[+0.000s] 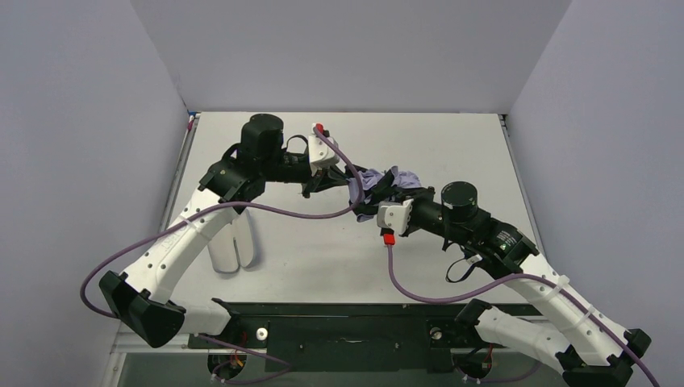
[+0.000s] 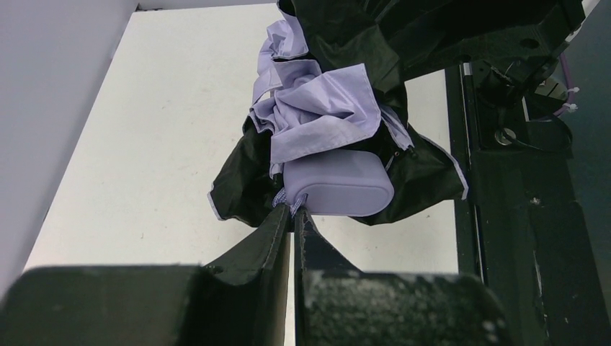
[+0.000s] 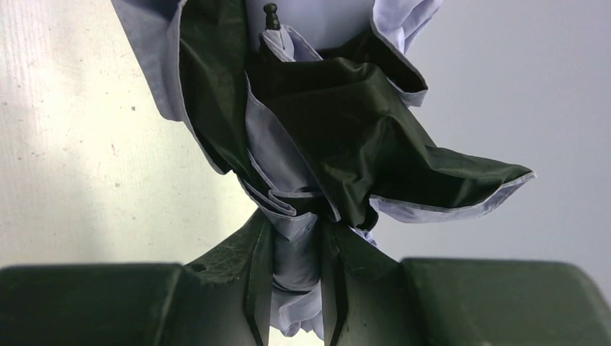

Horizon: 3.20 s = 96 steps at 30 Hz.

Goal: Open the umbrella

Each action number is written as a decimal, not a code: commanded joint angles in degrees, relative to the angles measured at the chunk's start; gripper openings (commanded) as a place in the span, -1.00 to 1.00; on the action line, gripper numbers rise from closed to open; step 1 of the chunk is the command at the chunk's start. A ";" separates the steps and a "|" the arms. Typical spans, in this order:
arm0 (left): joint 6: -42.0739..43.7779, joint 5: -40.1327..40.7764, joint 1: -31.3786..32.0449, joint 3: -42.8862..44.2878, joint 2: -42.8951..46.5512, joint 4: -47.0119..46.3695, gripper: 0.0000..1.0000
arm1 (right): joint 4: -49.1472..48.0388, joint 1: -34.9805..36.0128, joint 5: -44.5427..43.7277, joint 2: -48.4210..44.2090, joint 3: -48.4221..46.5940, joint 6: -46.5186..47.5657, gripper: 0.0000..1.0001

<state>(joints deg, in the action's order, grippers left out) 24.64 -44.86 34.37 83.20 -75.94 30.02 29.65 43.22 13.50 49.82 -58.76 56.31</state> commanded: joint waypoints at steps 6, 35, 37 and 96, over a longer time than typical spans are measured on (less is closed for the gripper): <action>-3.90 -3.91 -4.37 -0.63 4.14 -3.84 -1.00 | -1.50 -0.17 -2.89 -1.13 0.48 2.83 -1.00; 6.53 -1.14 -17.26 -5.14 11.42 -5.39 0.94 | 21.15 -12.44 14.76 16.51 -14.66 -16.01 -1.00; 6.92 -1.14 -16.95 -6.31 12.58 -6.92 0.94 | 23.16 -14.65 19.51 20.29 -17.70 -22.43 -1.00; -30.32 12.63 0.78 -15.92 6.54 -39.82 -1.00 | -22.04 -37.97 22.56 21.46 -21.45 -75.51 1.00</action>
<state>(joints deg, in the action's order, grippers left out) 31.94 -28.64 40.62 60.64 -68.49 9.93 12.14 4.91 51.48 78.35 -80.49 -27.57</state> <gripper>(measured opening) 0.346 0.989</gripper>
